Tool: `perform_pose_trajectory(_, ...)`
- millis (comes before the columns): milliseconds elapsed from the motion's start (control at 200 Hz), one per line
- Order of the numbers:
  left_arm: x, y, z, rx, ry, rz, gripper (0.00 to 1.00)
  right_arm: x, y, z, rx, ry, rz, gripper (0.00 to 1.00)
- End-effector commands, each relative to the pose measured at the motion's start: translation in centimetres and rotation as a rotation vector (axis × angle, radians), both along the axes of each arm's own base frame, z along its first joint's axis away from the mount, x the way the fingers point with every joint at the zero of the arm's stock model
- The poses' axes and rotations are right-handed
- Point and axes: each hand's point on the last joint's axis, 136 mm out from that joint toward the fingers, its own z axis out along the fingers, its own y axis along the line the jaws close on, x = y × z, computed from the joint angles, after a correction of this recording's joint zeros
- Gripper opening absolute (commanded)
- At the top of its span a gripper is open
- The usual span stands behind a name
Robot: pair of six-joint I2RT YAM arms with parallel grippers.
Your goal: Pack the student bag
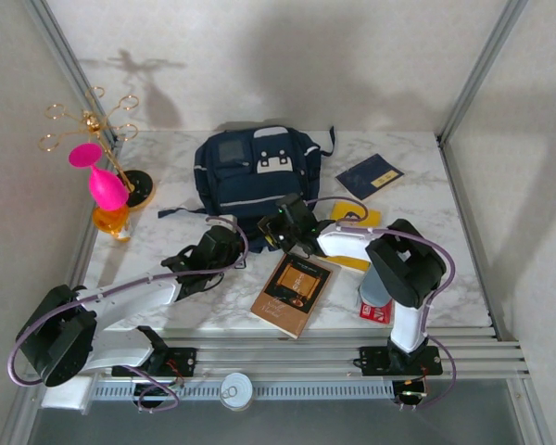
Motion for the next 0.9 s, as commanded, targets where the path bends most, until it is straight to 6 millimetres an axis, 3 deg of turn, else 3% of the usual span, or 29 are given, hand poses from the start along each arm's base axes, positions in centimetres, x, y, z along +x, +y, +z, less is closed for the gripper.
perform_pose_trajectory(0,0.7,0.2,2.4,-0.007,-0.067,0.020,0.00,1.7,3.1,4.5,0.075,-0.175,0.094,0.10)
perform_pose_trajectory(120,0.7,2.4,2.7,0.031,-0.077,0.116,0.00,-0.1,3.3,6.9,0.077,-0.251,0.226,0.00)
perform_pose_trajectory(270,0.6,6.5,2.5,0.086,-0.075,0.288,0.00,-0.9,-1.0,9.0,0.117,-0.279,0.233,0.00)
perform_pose_trajectory(310,0.7,7.7,2.3,0.090,-0.068,0.334,0.00,0.1,-3.0,9.3,0.115,-0.276,0.209,0.00)
perform_pose_trajectory(385,1.1,9.4,2.0,0.084,-0.056,0.390,0.00,0.1,-4.4,10.2,0.131,-0.280,0.246,0.00)
perform_pose_trajectory(476,1.9,11.1,1.7,0.076,-0.046,0.427,0.00,-0.4,-5.1,11.1,0.157,-0.293,0.308,0.00)
perform_pose_trajectory(696,5.2,14.4,1.2,0.073,-0.028,0.510,0.00,-0.3,-6.5,11.0,0.139,-0.290,0.339,0.00)
perform_pose_trajectory(896,7.9,16.0,0.8,0.043,-0.019,0.548,0.00,-0.2,-6.6,10.7,0.151,-0.294,0.343,0.00)
